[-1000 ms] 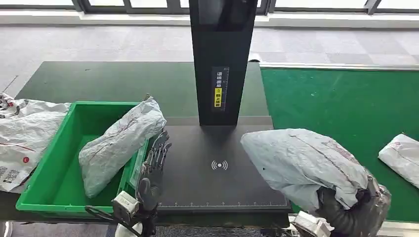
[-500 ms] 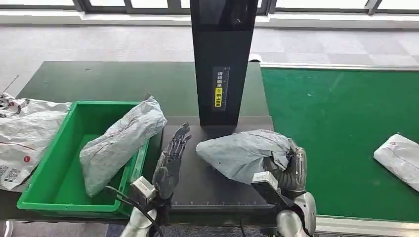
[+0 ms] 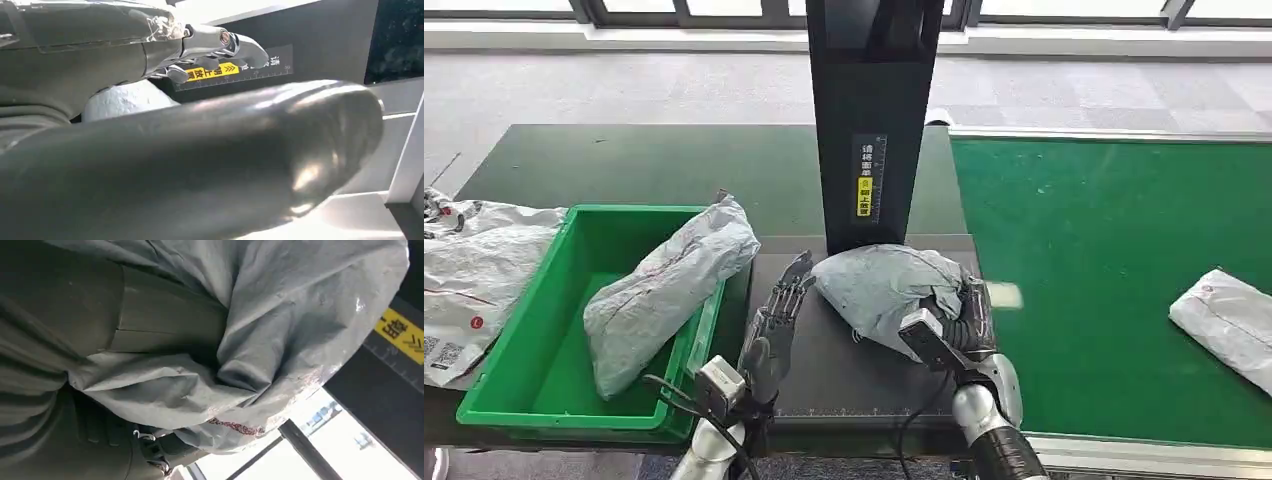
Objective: Moved the parcel from conveyor to table for the left to box.
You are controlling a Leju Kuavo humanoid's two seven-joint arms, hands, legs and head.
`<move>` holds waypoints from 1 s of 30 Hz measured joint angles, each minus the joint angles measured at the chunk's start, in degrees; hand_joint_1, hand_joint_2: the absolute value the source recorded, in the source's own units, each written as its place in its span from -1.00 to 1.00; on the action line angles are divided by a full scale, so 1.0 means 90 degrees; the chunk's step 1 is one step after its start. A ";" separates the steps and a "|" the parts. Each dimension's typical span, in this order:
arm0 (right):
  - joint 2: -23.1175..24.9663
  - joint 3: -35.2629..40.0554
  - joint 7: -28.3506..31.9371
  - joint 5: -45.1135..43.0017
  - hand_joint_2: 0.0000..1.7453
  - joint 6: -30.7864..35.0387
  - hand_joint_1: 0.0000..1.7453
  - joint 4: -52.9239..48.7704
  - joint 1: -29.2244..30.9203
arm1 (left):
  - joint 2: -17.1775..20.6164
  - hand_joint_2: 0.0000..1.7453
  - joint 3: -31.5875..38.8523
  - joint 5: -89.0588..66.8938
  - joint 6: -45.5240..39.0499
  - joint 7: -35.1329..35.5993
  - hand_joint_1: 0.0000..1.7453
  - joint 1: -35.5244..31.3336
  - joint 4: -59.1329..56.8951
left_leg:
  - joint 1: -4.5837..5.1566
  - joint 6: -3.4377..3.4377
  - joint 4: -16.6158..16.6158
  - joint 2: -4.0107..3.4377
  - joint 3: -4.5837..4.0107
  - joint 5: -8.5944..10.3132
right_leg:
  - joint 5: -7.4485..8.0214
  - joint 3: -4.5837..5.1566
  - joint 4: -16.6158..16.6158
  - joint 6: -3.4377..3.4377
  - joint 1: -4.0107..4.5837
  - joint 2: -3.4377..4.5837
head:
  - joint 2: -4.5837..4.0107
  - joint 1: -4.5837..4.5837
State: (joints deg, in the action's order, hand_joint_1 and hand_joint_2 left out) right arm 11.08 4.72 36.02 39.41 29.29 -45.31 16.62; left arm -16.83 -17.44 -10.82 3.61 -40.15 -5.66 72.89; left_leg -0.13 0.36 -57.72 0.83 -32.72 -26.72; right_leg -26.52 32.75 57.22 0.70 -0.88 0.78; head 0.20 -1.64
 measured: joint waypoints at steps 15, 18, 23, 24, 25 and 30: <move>0.0031 0.0598 -0.0188 -0.0202 1.00 -0.2036 -1.00 -0.0834 -0.0739 | 0.0143 -1.00 0.0000 -0.0068 -0.0364 0.0000 -1.00 0.0383 0.0330 | -0.0005 0.0008 0.0000 -0.0001 0.0002 -0.0004 | -0.0005 0.0003 -0.0001 -0.0005 0.0005 0.0001 | 0.0000 0.0000; -0.0027 0.0865 -0.0552 -0.0065 1.00 -0.2643 -1.00 -0.1592 -0.1262 | 0.0160 -1.00 0.0000 -0.0129 -0.0269 0.0000 -1.00 0.0459 0.0415 | -0.0005 0.0008 0.0000 0.0002 0.0000 -0.0005 | -0.0007 0.0003 -0.0001 -0.0003 0.0006 -0.0002 | 0.0000 0.0000; -0.0163 0.1153 -0.0726 0.0138 1.00 -0.2836 -1.00 -0.2615 -0.2001 | 0.0160 -1.00 0.0000 -0.0189 -0.0146 0.0005 -1.00 0.0537 0.0588 | -0.0004 0.0007 0.0000 0.0003 -0.0005 -0.0007 | -0.0008 0.0004 -0.0002 -0.0003 0.0004 -0.0007 | 0.0000 0.0000; -0.0180 0.1190 -0.0741 0.0146 1.00 -0.2837 -1.00 -0.2721 -0.2076 | 0.0160 -1.00 0.0000 -0.0189 -0.0138 0.0005 -1.00 0.0538 0.0607 | -0.0004 0.0007 0.0000 0.0003 -0.0004 -0.0007 | -0.0008 0.0004 -0.0003 -0.0003 0.0004 -0.0007 | 0.0000 0.0000; -0.0204 0.1227 -0.0753 0.0148 1.00 -0.2859 -1.00 -0.2825 -0.2125 | 0.0160 -1.00 0.0000 -0.0189 -0.0134 0.0007 -1.00 0.0542 0.0619 | -0.0004 0.0007 0.0000 0.0002 -0.0004 -0.0007 | -0.0008 0.0004 -0.0003 -0.0003 0.0004 -0.0007 | 0.0000 0.0000; -0.0282 0.1350 -0.0583 -0.0073 1.00 -0.3242 -1.00 -0.3270 -0.2391 | 0.0160 -1.00 0.0000 -0.0279 -0.0066 0.0044 -1.00 0.0578 0.0692 | -0.0004 0.0006 0.0000 0.0003 -0.0002 -0.0006 | -0.0006 -0.0001 -0.0004 -0.0003 0.0004 -0.0010 | 0.0000 0.0000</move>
State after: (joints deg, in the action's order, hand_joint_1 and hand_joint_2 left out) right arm 8.55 16.88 30.78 38.75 0.11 -74.73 -4.90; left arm -15.39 -17.44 -13.33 3.02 -39.76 -0.45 79.12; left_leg -0.17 0.41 -57.72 0.85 -32.74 -26.77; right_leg -26.58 32.73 57.19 0.68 -0.84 0.70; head 0.20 -1.64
